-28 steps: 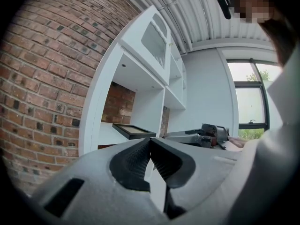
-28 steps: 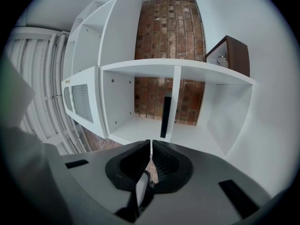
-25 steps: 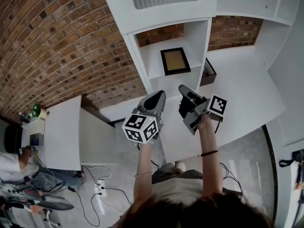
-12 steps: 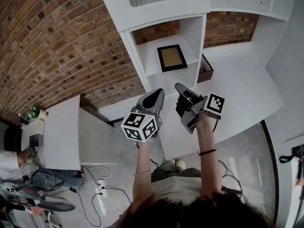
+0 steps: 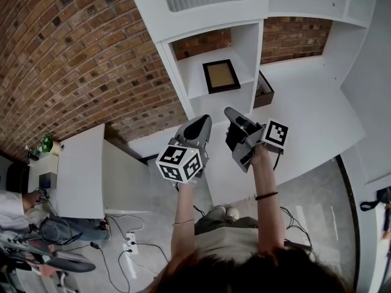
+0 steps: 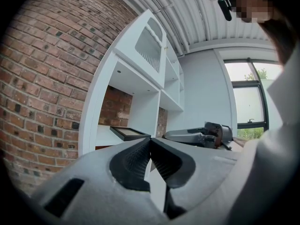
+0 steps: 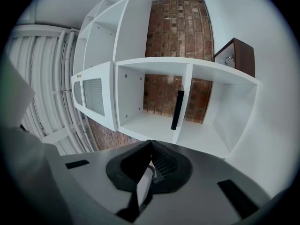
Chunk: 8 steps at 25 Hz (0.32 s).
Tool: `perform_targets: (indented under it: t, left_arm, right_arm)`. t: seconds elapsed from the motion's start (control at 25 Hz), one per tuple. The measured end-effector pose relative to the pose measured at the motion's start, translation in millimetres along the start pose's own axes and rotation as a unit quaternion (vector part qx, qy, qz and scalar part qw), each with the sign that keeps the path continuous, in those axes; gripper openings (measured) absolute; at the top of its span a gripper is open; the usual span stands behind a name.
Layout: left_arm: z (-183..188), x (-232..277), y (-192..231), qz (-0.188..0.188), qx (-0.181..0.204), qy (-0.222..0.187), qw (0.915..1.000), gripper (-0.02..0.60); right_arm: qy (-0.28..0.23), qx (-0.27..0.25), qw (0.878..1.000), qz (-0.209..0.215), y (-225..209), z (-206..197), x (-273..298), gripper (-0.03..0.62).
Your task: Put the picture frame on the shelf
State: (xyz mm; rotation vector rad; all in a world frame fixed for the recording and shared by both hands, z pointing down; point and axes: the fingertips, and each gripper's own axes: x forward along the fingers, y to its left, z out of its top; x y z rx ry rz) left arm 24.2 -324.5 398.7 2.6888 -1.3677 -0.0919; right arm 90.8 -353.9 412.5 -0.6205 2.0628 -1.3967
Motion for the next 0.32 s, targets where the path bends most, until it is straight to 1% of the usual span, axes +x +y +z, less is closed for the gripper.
perform_targets:
  t: [0.32]
  left_arm:
    - [-0.2,-5.6,-4.0,0.004,0.001,-0.005,1.0000,0.011]
  right_arm:
    - [0.001,-0.002,1.000,0.005,4.5,-1.9,-3.0,0.009]
